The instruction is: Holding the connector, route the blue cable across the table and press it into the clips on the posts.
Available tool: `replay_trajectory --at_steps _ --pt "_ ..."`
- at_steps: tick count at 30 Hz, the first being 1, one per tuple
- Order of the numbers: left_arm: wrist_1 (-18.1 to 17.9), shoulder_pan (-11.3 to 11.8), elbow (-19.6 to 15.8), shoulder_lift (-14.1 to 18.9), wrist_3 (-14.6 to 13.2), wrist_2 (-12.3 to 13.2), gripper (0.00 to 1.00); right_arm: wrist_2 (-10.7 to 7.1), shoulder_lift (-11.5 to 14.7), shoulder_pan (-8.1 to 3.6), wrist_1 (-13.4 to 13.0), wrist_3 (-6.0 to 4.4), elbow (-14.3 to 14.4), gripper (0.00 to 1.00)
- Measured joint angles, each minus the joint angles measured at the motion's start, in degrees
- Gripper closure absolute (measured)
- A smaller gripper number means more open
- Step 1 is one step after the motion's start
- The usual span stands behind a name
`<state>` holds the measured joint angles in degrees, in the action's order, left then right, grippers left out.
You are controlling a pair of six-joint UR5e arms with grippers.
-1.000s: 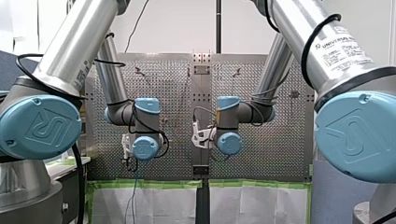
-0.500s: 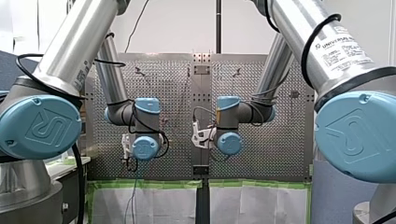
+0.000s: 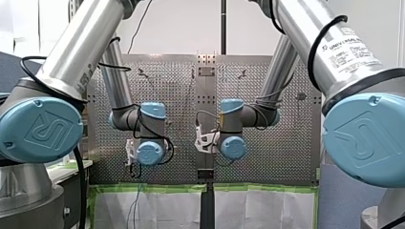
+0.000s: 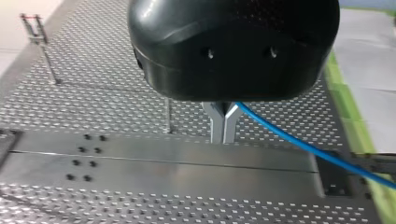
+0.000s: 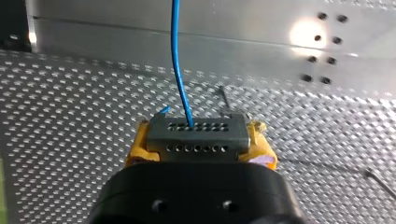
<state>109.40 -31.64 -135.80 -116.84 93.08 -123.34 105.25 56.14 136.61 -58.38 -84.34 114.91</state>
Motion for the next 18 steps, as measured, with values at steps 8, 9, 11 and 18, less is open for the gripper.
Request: replay_trajectory --at_steps 8,9,11,18 --pt "0.12 -0.02 0.1 -1.37 -0.01 0.0 1.0 0.05 -4.37 0.35 2.81 0.03 -0.22 1.0" --pt "0.12 -0.03 0.11 -1.38 -0.01 -0.01 1.0 0.05 -4.74 0.35 2.88 0.03 -0.23 1.0" --pt "0.12 -0.03 0.11 -1.38 -0.01 0.0 1.0 0.06 -5.26 0.36 2.95 0.03 -0.24 1.0" --pt "0.12 -0.03 0.12 -1.4 -0.01 -0.01 1.0 0.05 -5.62 0.37 3.0 0.03 -0.24 1.0"
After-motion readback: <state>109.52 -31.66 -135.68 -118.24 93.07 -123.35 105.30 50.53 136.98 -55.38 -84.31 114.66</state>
